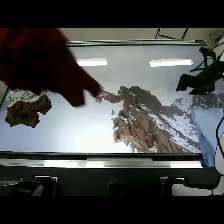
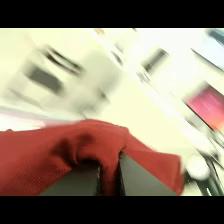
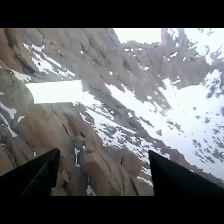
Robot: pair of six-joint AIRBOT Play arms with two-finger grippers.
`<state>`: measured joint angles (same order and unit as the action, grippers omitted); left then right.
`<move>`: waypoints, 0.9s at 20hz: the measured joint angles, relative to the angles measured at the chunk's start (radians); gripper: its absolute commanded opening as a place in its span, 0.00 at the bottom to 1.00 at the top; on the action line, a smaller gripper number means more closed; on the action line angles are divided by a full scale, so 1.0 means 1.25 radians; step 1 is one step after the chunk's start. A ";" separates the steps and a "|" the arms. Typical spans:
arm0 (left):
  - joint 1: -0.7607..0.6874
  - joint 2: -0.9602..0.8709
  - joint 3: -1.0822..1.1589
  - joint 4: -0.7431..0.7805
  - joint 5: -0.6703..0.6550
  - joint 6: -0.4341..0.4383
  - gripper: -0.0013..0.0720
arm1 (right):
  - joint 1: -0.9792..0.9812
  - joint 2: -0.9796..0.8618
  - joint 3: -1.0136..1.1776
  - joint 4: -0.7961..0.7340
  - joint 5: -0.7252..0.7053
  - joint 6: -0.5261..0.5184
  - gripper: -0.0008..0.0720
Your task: Fold the clothes and pants, and hang the long-sleeved shirts on hangers.
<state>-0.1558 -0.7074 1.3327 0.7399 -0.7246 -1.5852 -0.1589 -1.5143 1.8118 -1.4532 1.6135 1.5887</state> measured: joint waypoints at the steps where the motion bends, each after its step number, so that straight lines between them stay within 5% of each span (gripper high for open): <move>1: -0.063 -0.035 -0.019 -0.001 0.014 0.000 0.05 | 0.000 0.013 0.000 -0.021 -0.009 0.000 0.91; 7: -0.291 -0.369 -0.171 -0.003 0.038 -0.013 0.05 | 0.000 0.054 0.000 -0.101 -0.011 0.000 0.90; 8: -0.297 -0.428 -0.183 -0.004 0.025 -0.016 0.11 | 0.000 0.056 0.000 -0.106 -0.007 0.000 0.90; 9: -0.297 -0.486 -0.190 -0.008 0.001 -0.016 0.50 | 0.000 0.057 0.000 -0.108 -0.004 0.000 0.90; 10: -0.290 -0.534 -0.191 -0.024 -0.031 -0.014 0.79 | 0.000 0.058 -0.002 -0.109 -0.003 0.000 0.90; 13: -0.235 -0.608 -0.151 -0.068 -0.143 0.053 0.88 | 0.000 0.060 -0.023 -0.080 -0.007 0.000 0.95; 14: -0.205 -0.615 -0.123 -0.072 -0.187 0.075 1.00 | 0.000 0.060 -0.038 -0.061 -0.008 0.001 0.97; 18: -0.058 -0.596 -0.010 -0.008 -0.343 0.107 0.99 | 0.000 0.060 -0.159 0.051 -0.007 -0.001 0.97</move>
<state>-0.2279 -1.4525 1.3205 0.7303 -1.1530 -1.4513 -0.1593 -1.4395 1.6131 -1.3891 1.6043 1.5871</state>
